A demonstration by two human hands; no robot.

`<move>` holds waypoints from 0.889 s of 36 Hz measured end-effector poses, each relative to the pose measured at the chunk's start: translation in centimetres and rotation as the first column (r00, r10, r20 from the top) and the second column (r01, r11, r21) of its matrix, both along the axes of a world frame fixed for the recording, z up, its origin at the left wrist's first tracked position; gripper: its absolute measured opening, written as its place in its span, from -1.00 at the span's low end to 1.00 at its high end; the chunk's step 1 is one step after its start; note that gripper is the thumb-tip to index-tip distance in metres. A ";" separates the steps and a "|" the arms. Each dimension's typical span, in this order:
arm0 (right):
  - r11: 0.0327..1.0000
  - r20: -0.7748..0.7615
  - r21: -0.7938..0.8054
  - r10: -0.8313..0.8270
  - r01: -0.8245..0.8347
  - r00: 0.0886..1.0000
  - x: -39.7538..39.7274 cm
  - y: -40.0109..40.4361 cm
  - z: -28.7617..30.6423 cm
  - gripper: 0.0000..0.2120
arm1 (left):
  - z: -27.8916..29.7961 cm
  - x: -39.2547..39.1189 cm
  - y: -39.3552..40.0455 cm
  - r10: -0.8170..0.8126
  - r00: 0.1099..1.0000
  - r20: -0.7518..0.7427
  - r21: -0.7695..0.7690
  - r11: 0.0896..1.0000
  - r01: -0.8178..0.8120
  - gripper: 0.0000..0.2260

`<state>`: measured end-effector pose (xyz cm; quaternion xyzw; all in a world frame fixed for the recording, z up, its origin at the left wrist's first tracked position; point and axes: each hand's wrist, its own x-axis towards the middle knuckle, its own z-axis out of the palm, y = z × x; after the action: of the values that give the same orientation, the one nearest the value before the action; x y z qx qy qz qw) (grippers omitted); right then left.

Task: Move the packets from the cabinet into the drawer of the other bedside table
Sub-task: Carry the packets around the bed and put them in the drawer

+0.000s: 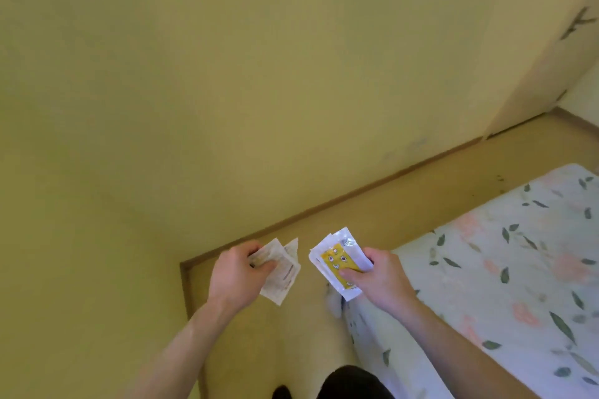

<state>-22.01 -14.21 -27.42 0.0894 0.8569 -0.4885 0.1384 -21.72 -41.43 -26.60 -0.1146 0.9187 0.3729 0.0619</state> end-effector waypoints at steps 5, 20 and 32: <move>0.991 -0.002 -0.037 -0.125 0.125 0.992 -6.1 2.0 0.3 -0.90 | 0.7 -10.5 2.3 -0.169 0.985 -0.030 0.003 0.986 0.169 -0.86; 0.939 -0.042 -0.058 -0.342 0.340 0.939 -28.3 12.3 -0.9 -0.85 | 1.4 -39.1 14.2 -0.403 0.912 -0.081 -0.017 0.915 0.403 -0.84; 0.753 -0.051 -0.034 -0.658 0.657 0.751 -39.0 24.0 -0.9 -0.78 | 1.0 -57.9 29.3 -0.681 0.729 -0.066 0.002 0.730 0.683 -0.86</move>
<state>-61.01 9.76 -28.36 0.3693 0.7710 -0.5145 -0.0672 -79.65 -12.15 -25.59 0.2427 0.8931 0.3395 0.1677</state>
